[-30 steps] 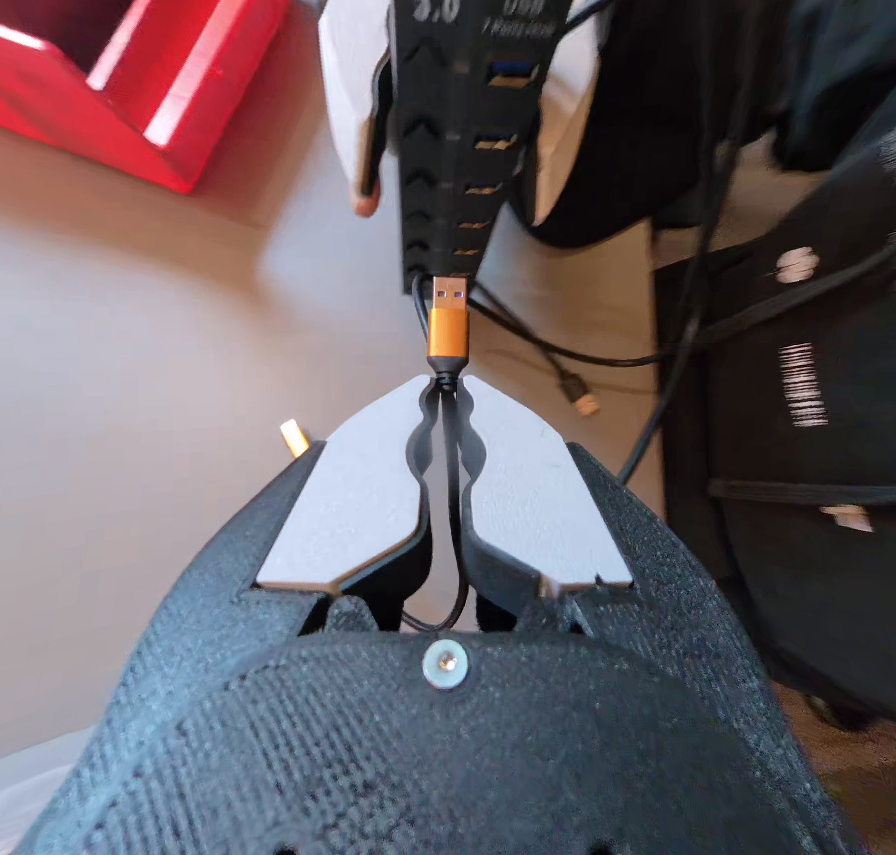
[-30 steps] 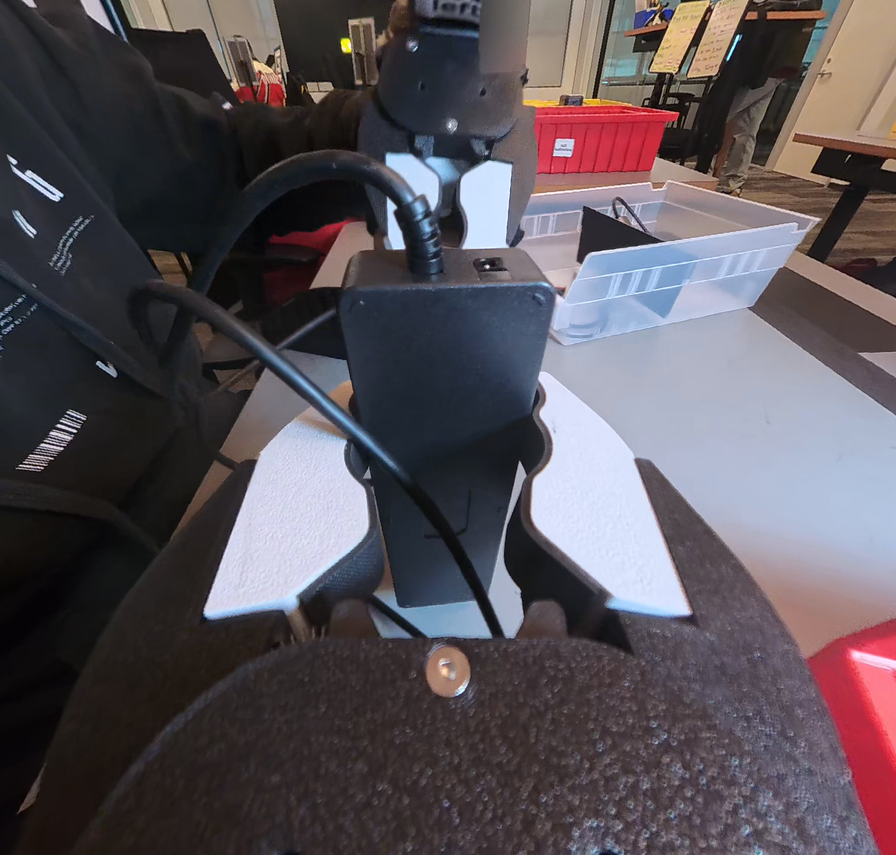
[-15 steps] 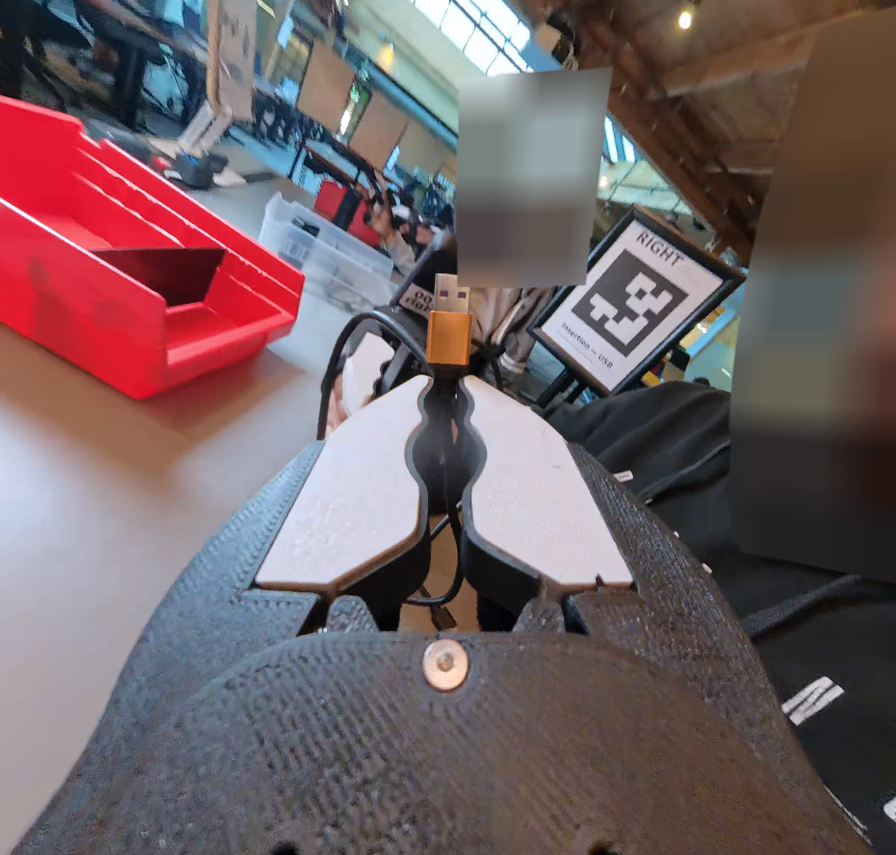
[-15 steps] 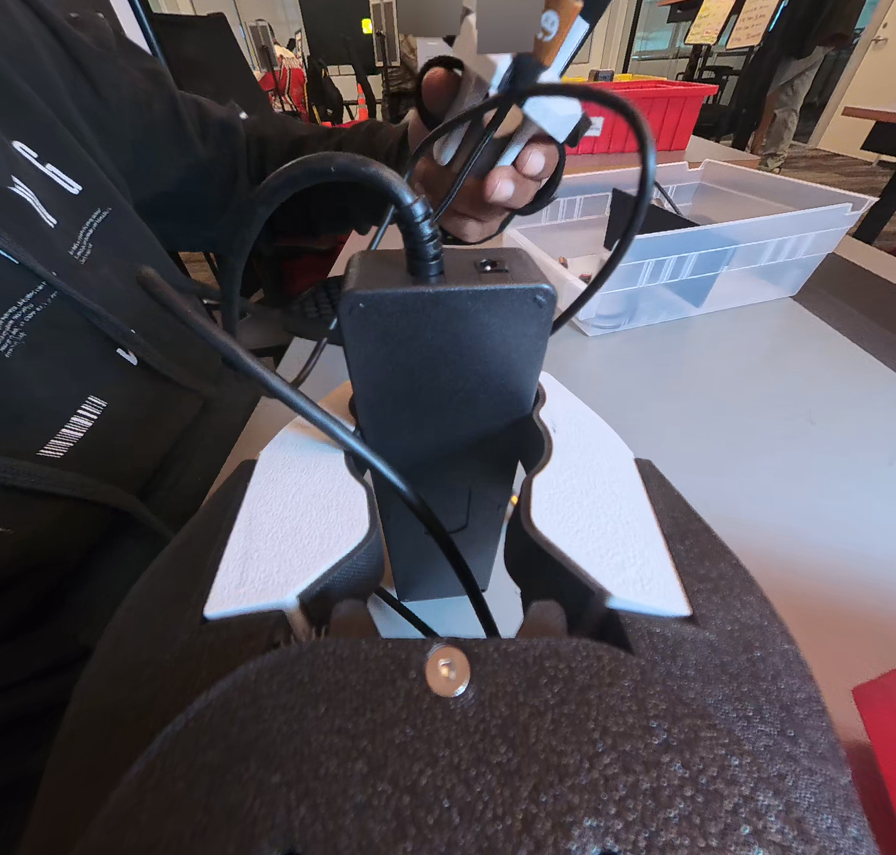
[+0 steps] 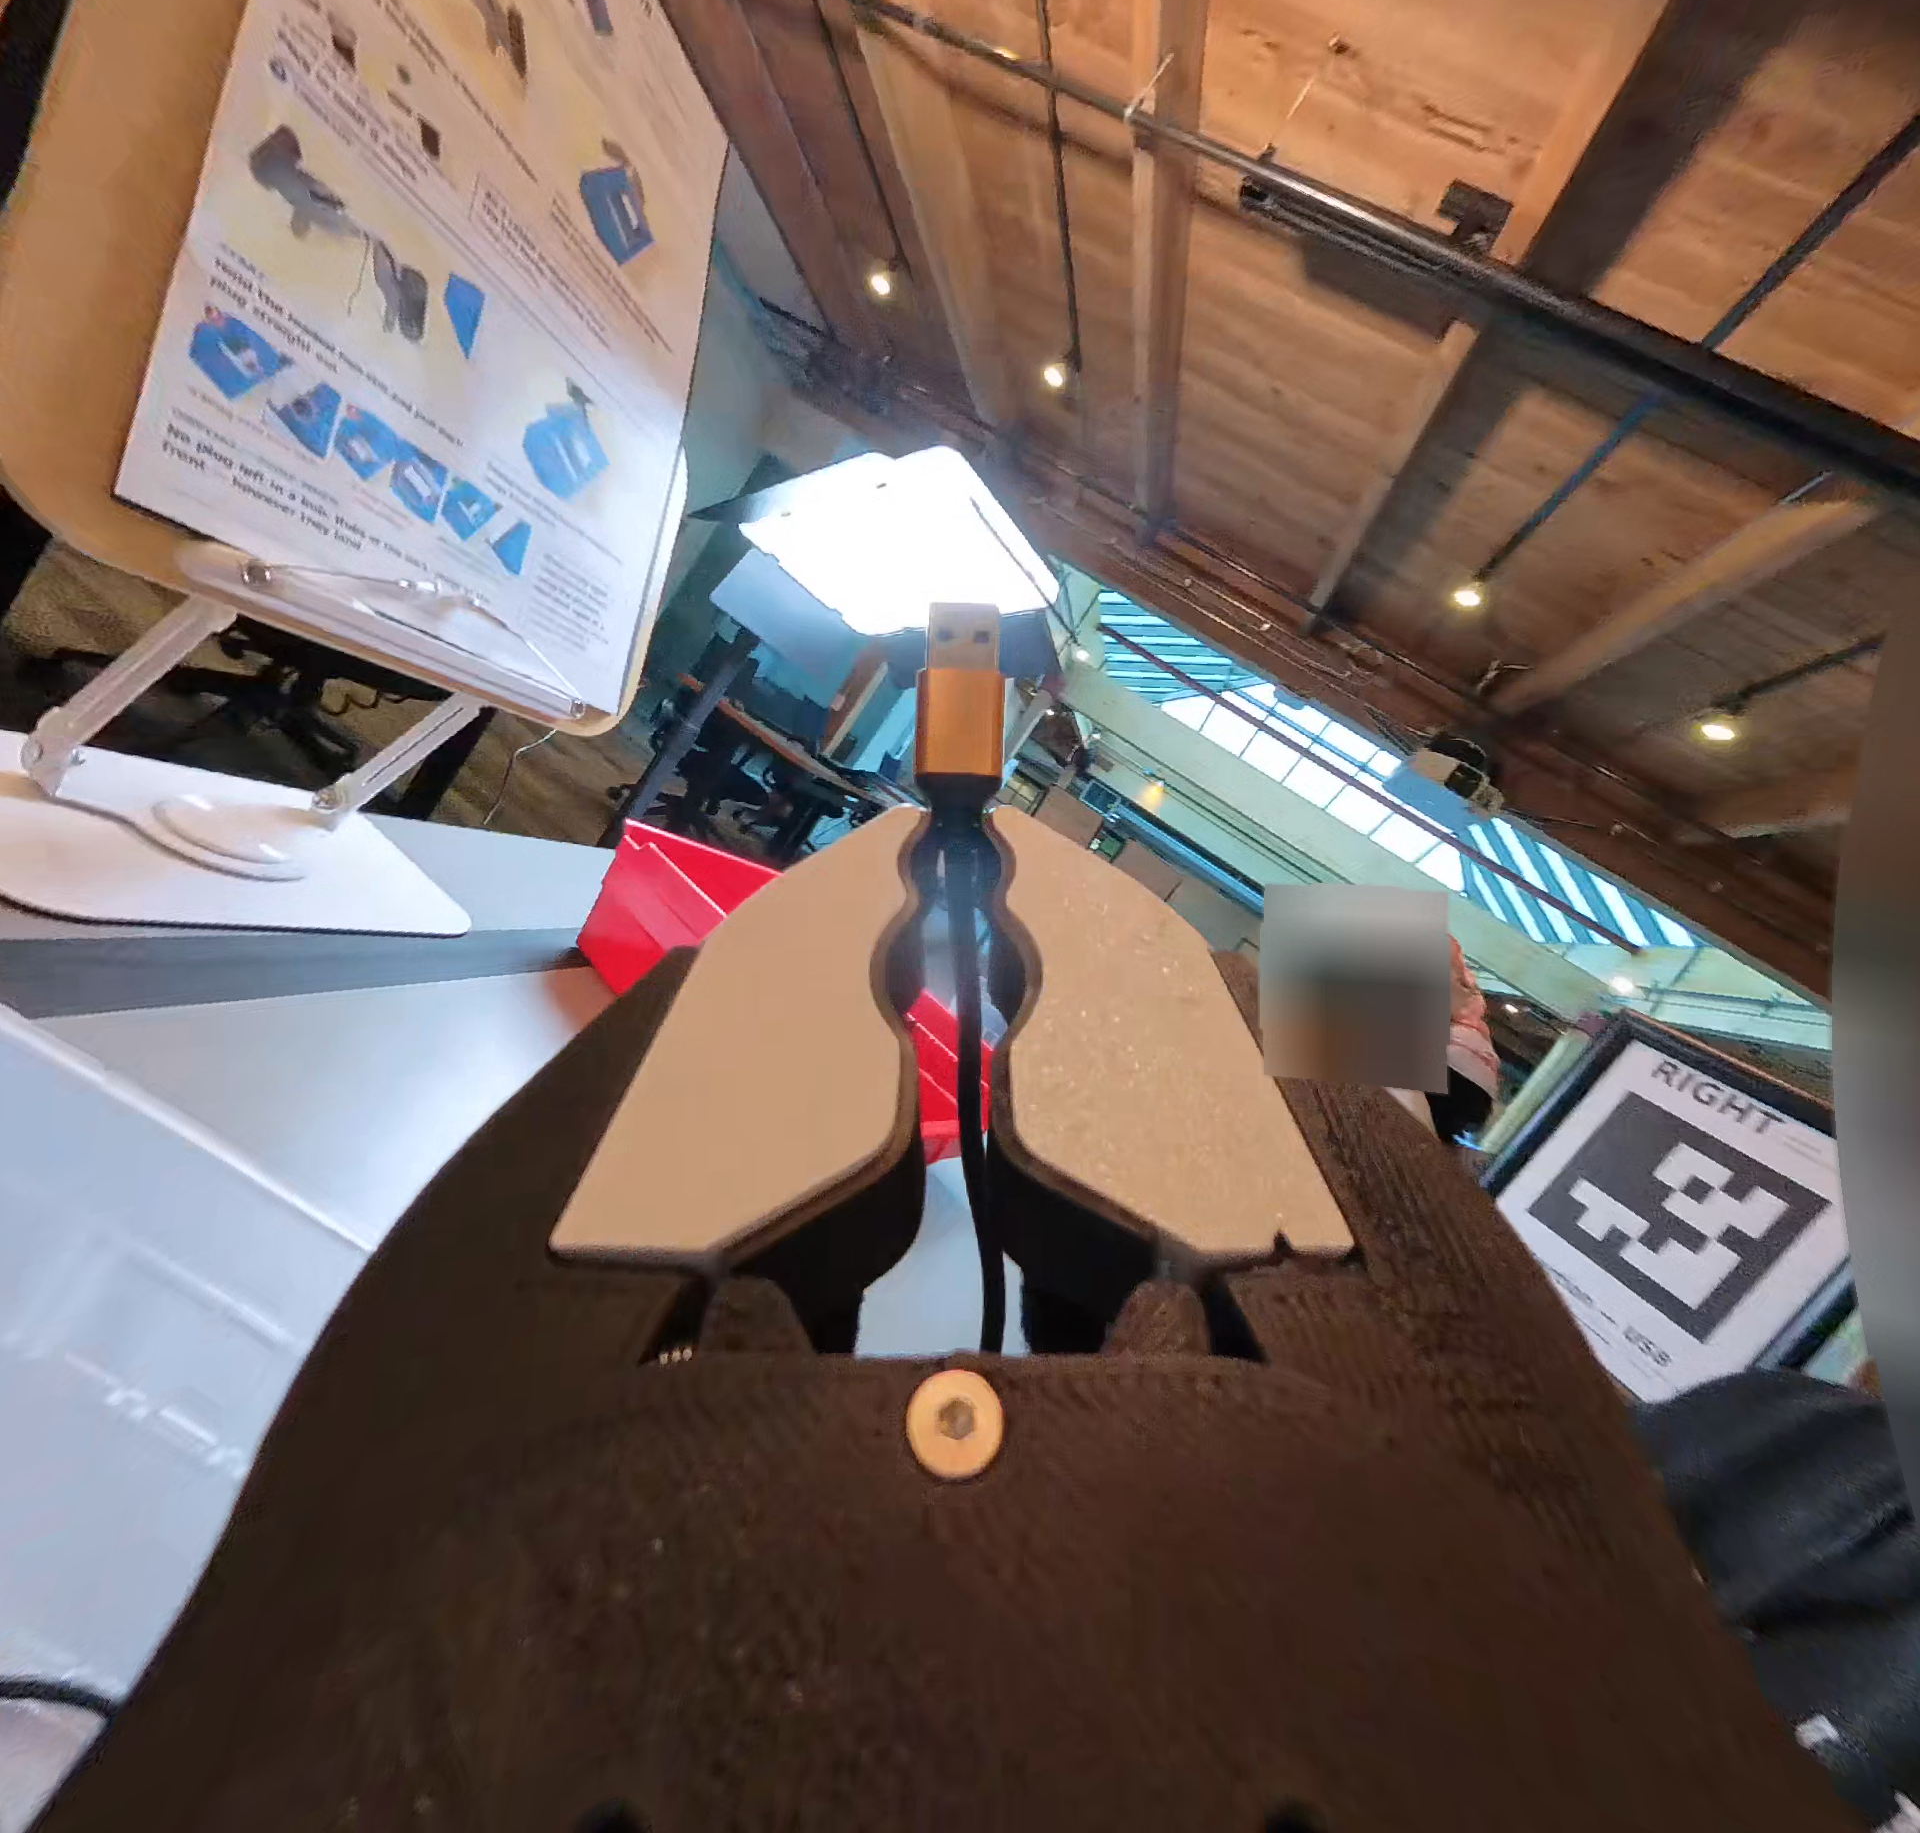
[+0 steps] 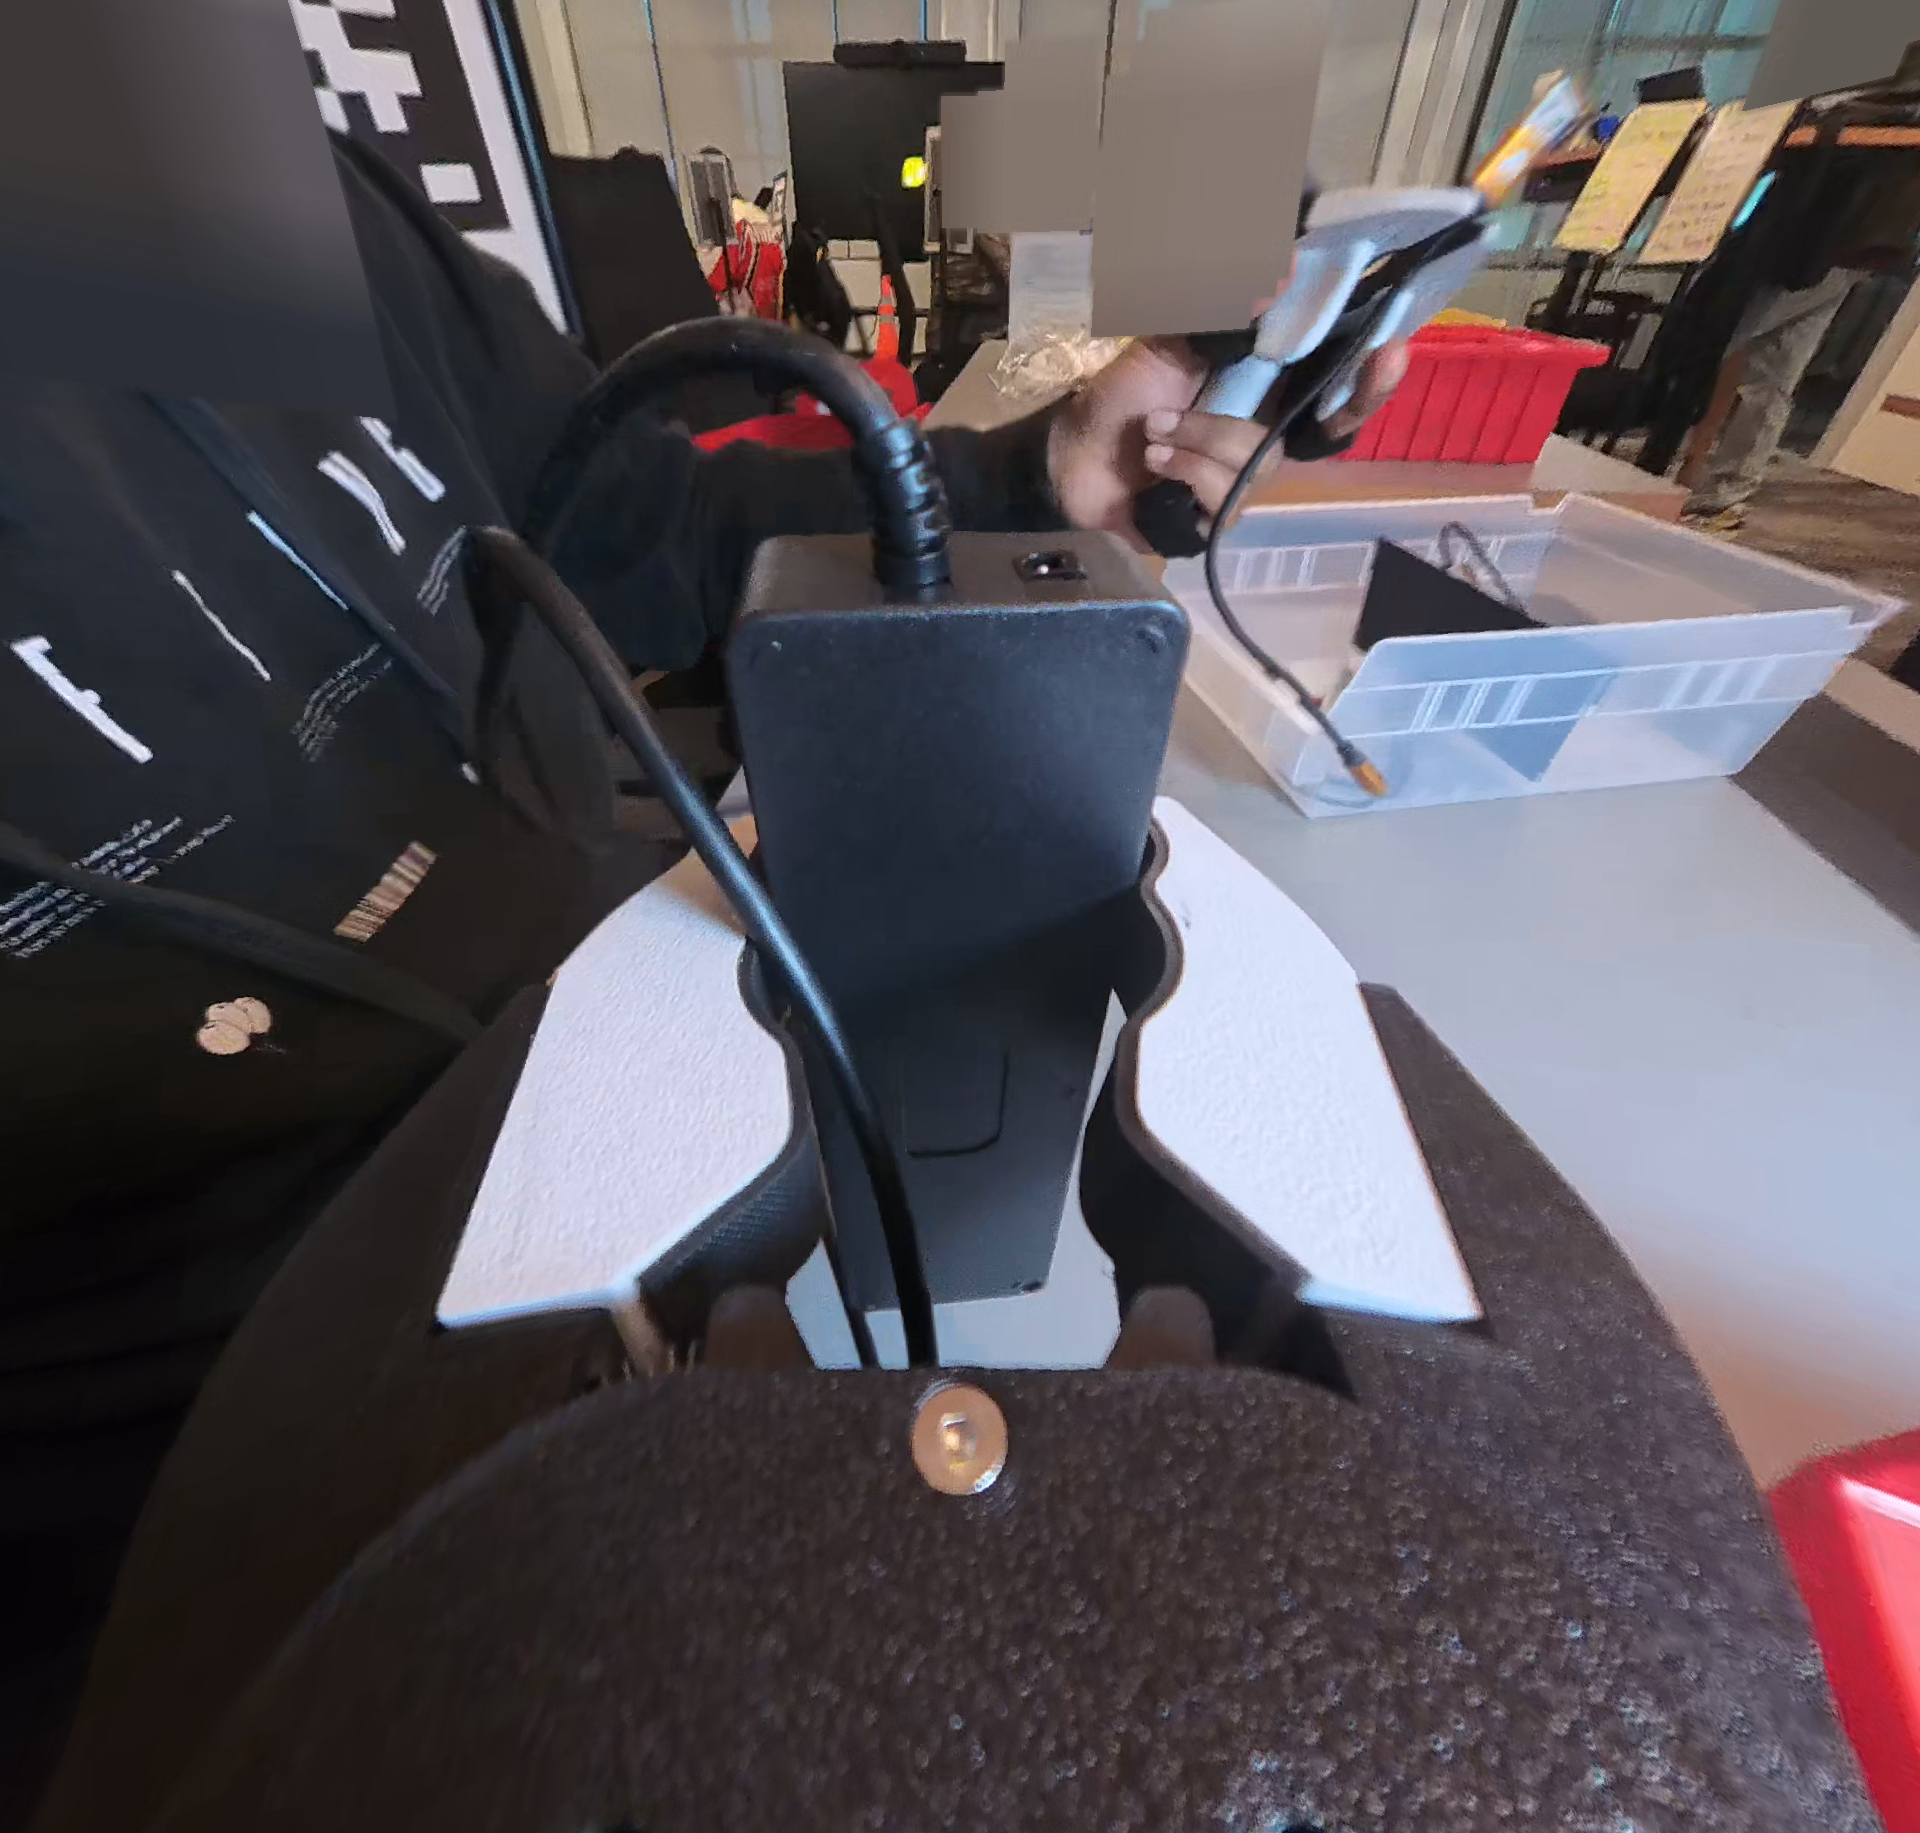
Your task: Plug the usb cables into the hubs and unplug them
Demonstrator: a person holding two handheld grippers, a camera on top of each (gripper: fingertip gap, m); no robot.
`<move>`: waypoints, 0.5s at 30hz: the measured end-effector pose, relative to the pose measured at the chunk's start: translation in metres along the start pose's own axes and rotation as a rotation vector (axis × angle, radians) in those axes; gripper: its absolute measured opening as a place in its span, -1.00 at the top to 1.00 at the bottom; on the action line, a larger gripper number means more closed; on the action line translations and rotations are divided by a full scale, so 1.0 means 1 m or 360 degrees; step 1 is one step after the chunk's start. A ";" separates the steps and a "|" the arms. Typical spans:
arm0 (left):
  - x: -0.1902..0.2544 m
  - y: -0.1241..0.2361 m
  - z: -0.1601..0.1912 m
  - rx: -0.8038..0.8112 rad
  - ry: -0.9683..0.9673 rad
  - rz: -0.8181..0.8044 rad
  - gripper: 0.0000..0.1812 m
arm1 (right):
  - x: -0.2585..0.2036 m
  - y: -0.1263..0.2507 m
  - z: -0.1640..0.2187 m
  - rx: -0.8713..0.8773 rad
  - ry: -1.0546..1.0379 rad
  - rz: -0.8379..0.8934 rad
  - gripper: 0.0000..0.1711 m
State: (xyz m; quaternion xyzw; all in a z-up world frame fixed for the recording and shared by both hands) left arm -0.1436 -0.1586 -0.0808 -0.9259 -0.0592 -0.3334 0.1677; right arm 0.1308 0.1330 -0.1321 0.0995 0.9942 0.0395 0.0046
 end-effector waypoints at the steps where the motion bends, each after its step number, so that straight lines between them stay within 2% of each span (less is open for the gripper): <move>1: 0.000 0.004 -0.003 -0.0046 -0.0034 0.0018 0.93 | 0.001 0.003 -0.002 0.0001 0.0016 0.0038 0.28; 4: 0.015 0.001 0.015 -0.0443 -0.0344 -0.0011 0.92 | 0.003 0.006 -0.003 0.0023 0.0025 0.0072 0.28; 9: 0.059 -0.025 0.084 -0.1192 -0.0907 0.0016 0.92 | 0.010 -0.008 -0.001 0.0031 0.0046 0.0099 0.28; 15: 0.100 -0.053 0.158 -0.1758 -0.1327 0.0100 0.92 | 0.017 -0.022 0.006 -0.0015 0.0000 0.0143 0.28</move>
Point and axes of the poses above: each gripper's, where its closed fingertips meet, y back along the fingers, z out of its underside, x = y × z across the jaws, the point moved 8 cm from there along y, back along the fingers, and after that the axes turned 12 degrees about -z, right-handed, at the moved point
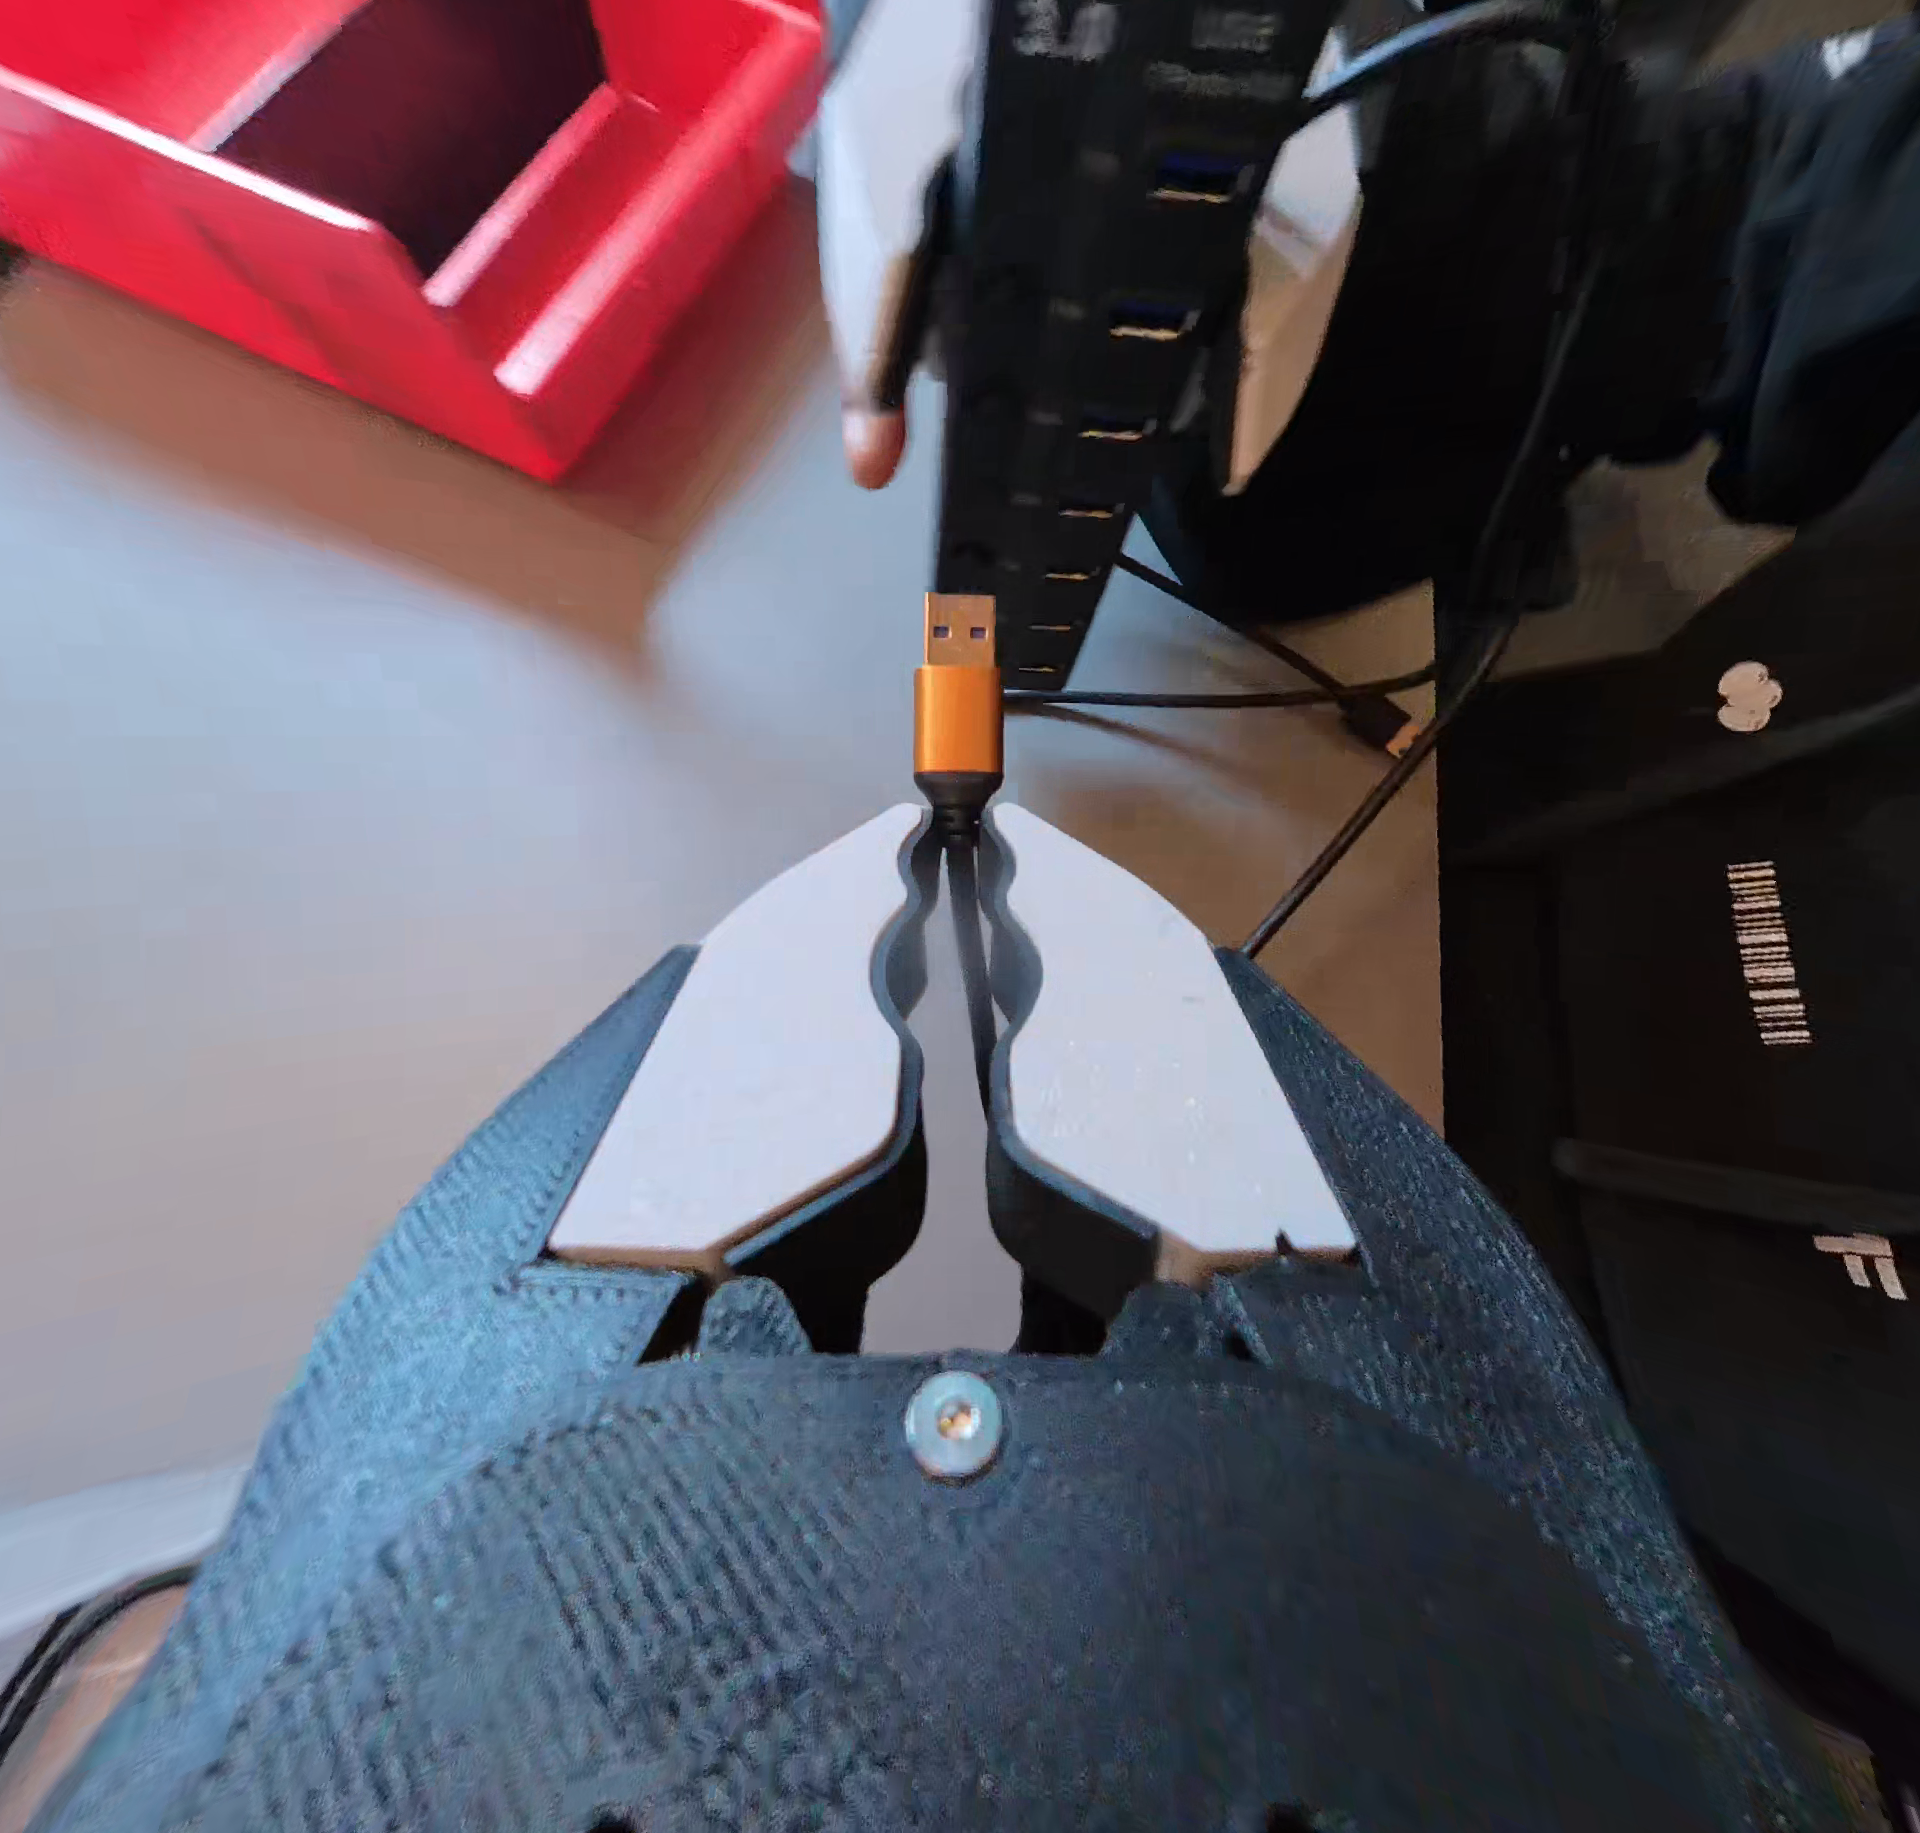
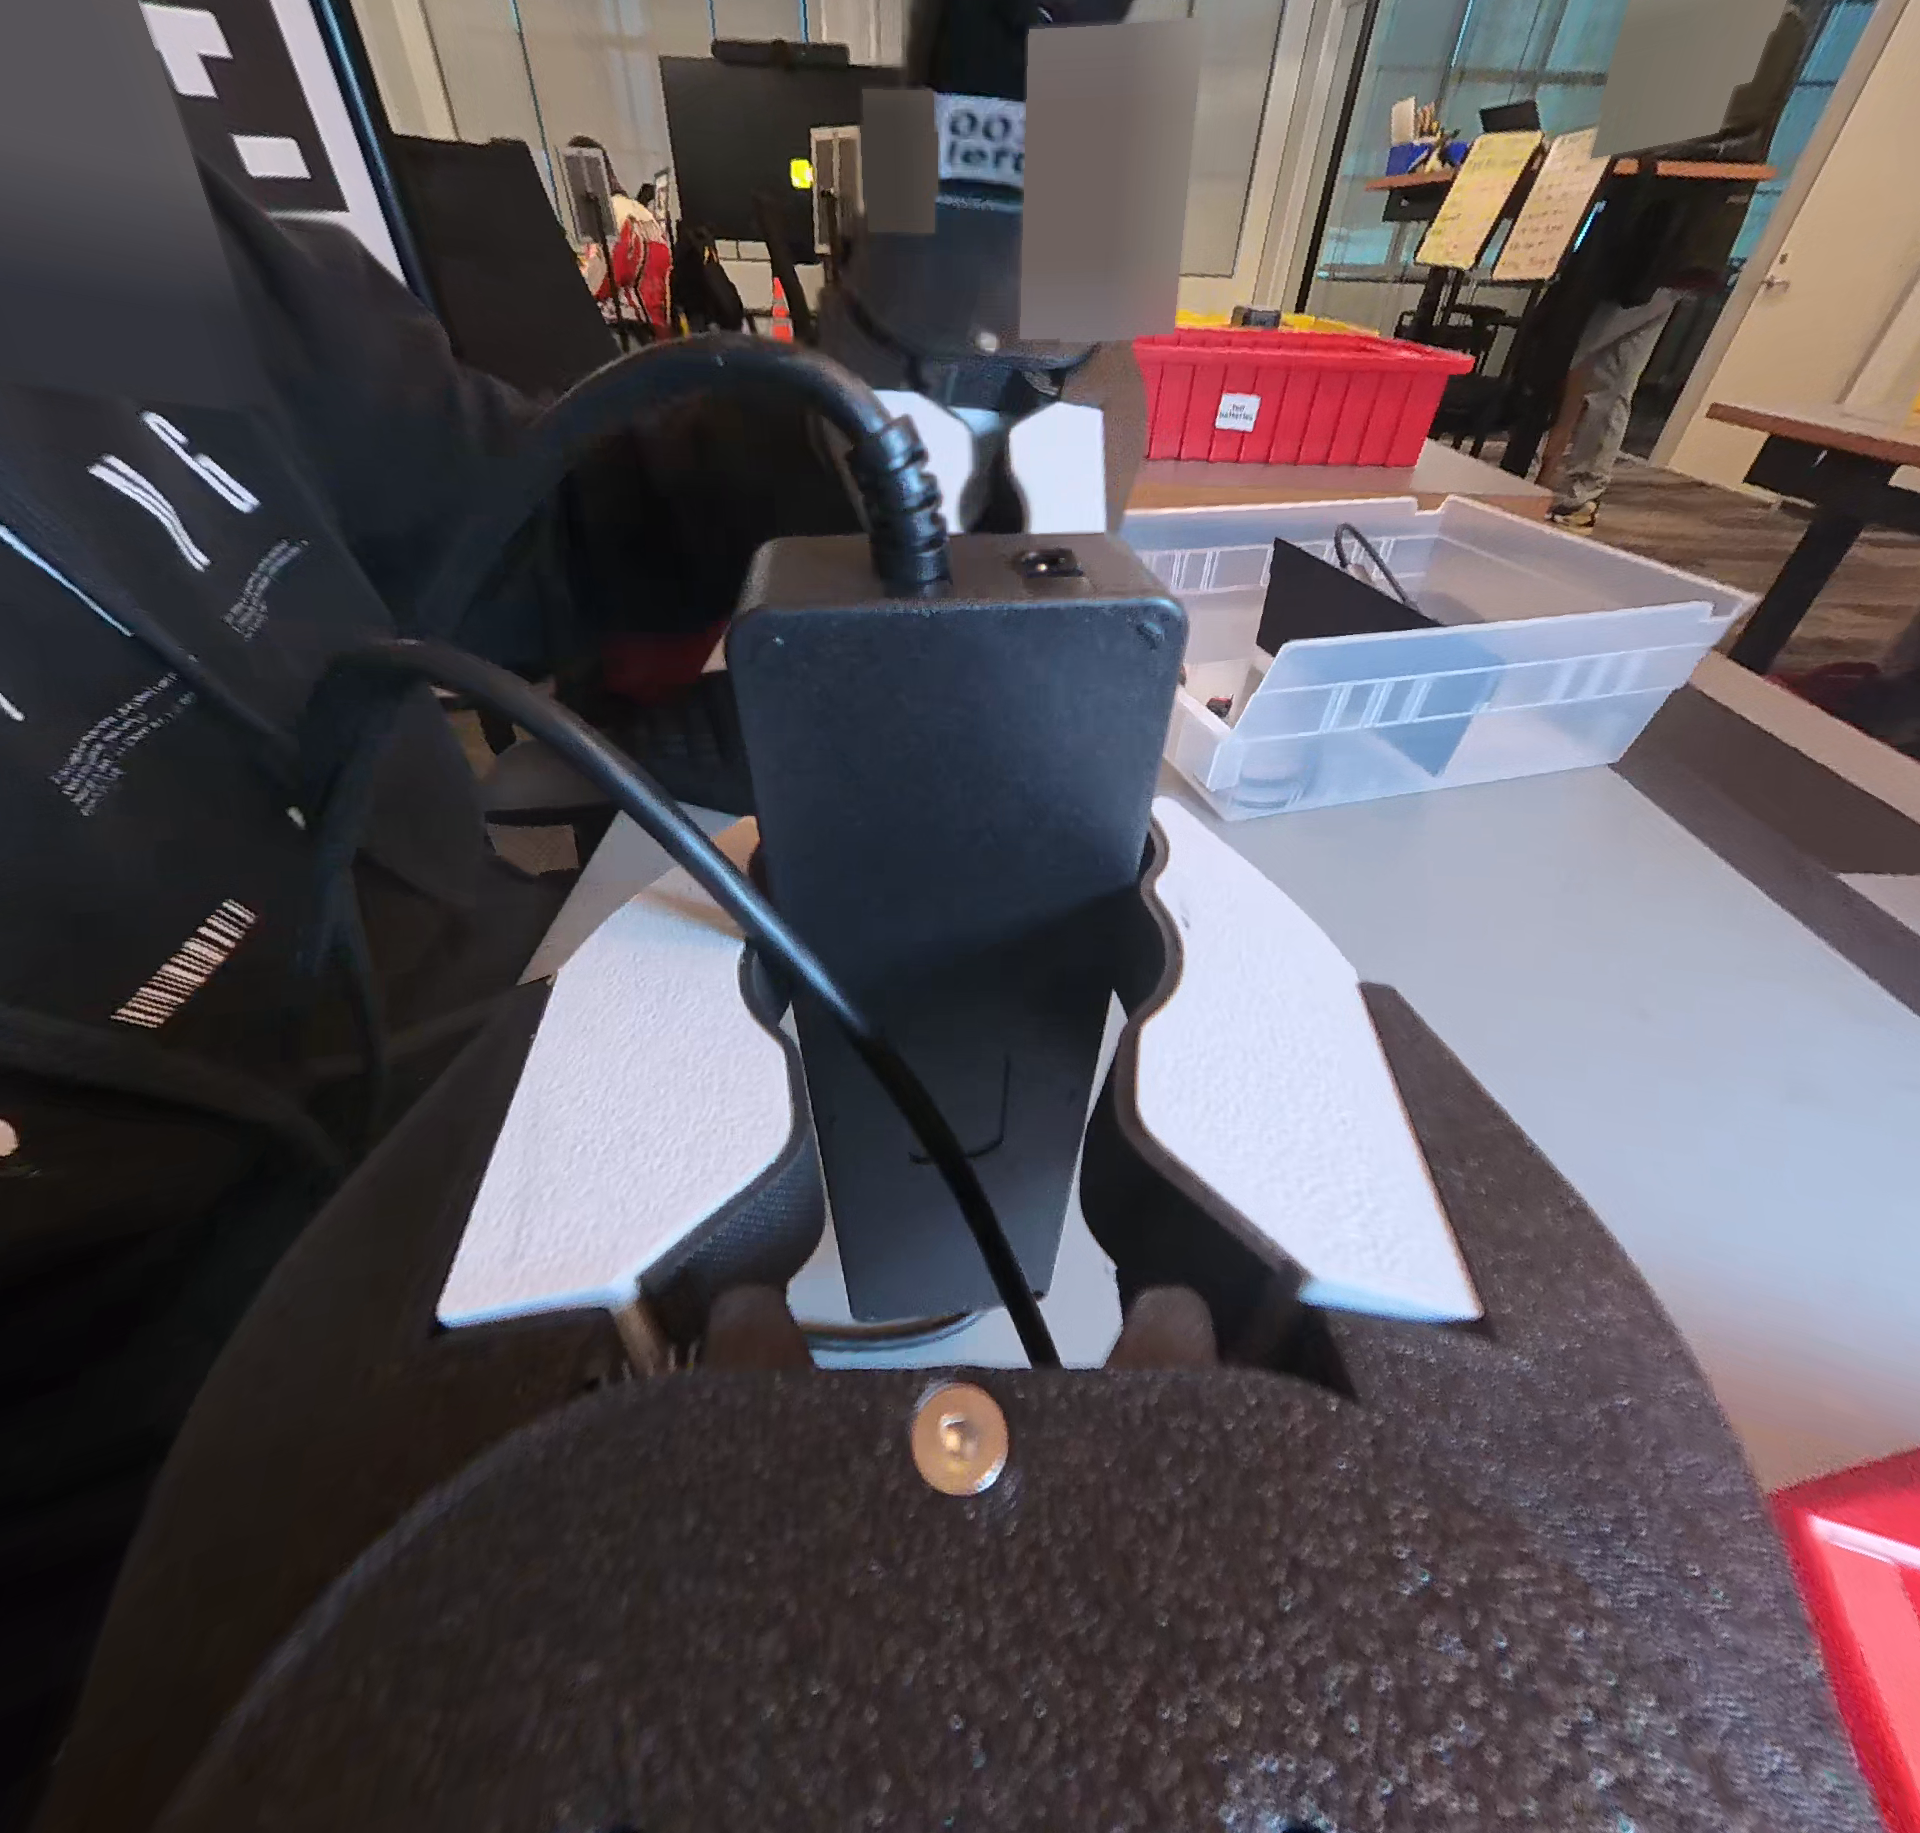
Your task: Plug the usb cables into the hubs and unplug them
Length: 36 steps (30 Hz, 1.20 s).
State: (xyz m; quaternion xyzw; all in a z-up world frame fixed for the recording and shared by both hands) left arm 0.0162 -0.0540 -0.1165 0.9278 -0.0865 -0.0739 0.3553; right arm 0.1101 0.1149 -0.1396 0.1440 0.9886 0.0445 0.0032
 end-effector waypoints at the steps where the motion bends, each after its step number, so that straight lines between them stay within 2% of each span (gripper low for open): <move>1: 0.006 -0.006 -0.005 -0.0050 -0.0031 0.0025 0.92 | 0.001 -0.002 0.002 -0.0014 -0.0010 -0.0004 0.28; 5: 0.020 -0.025 -0.021 -0.0207 -0.0086 0.0119 0.92 | 0.000 -0.010 0.005 -0.0021 -0.0023 -0.0050 0.28; 11: 0.022 -0.027 -0.034 -0.0237 -0.0071 0.0222 0.93 | 0.000 -0.010 0.007 -0.0015 -0.0040 -0.0057 0.28; 36: 0.024 -0.022 -0.042 -0.0287 -0.0161 0.0145 0.93 | 0.003 -0.010 0.009 -0.0065 -0.0029 0.0033 0.28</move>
Point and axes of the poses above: each gripper's, where its closed fingertips meet, y back along the fingers, z out of its underside, x = y × z across the jaws, the point moved 8 cm from there along y, back along the fingers, and after that the axes turned 12 degrees about -z, right-handed, at the moved point
